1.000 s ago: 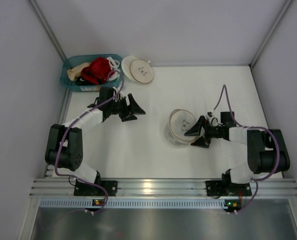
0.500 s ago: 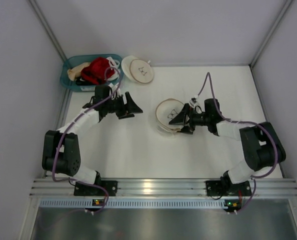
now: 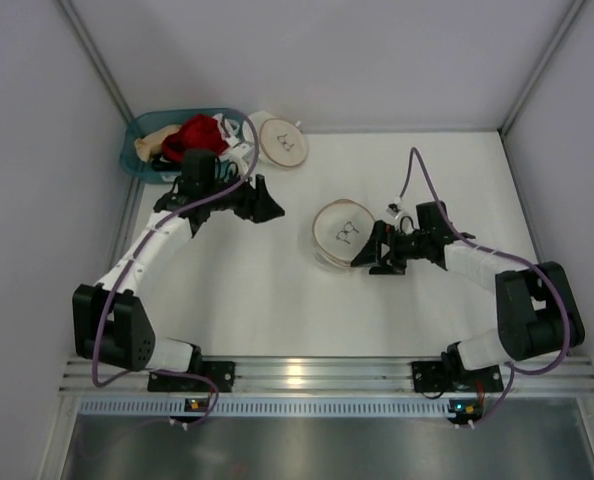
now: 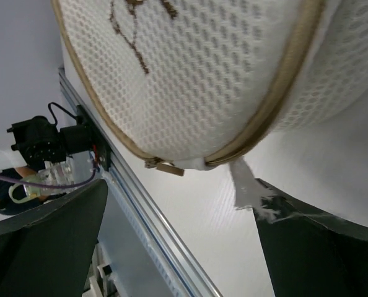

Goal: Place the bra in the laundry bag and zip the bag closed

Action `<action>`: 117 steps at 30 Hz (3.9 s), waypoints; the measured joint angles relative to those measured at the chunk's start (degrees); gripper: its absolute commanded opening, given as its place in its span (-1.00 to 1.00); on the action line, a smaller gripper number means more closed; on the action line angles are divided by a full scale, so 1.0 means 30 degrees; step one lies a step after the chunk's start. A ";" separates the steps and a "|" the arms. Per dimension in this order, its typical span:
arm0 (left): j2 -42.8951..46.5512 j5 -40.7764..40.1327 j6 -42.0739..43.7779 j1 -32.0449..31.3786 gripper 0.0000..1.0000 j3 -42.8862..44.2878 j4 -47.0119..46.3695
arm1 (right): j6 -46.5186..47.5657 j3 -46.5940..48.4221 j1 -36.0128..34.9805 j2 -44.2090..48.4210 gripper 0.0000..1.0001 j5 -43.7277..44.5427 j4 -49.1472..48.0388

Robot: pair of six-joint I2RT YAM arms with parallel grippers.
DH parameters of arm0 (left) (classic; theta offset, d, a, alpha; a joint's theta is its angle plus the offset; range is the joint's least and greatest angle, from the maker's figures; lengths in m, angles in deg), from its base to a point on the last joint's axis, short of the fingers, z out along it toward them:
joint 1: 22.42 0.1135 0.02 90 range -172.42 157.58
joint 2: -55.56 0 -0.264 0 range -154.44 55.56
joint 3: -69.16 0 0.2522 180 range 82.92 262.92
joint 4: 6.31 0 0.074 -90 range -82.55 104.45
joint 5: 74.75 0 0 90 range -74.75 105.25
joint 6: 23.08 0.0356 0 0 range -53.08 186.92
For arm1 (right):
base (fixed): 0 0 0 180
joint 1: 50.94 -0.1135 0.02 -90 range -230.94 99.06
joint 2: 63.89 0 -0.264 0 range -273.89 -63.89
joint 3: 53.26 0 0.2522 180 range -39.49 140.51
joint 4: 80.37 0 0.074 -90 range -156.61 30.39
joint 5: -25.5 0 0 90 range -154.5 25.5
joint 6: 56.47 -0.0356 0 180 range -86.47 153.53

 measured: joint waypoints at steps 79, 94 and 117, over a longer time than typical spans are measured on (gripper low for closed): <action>-0.1304 -0.5399 2.1413 -1.3821 0.05 -0.0277 0.3512 | -0.0372 0.2623 -0.0335 -0.0452 -1.00 -0.0466 -0.2273; 0.1851 -0.5289 2.5937 -1.3857 0.22 -0.6484 -0.3417 | -0.0036 0.2834 -0.0335 -0.1129 -1.00 -0.1967 -0.1464; 0.1355 -0.4743 2.9820 -1.3850 0.17 -0.8058 -0.7730 | -0.0729 0.3220 -0.0342 -0.1996 -1.00 -0.2987 -0.1158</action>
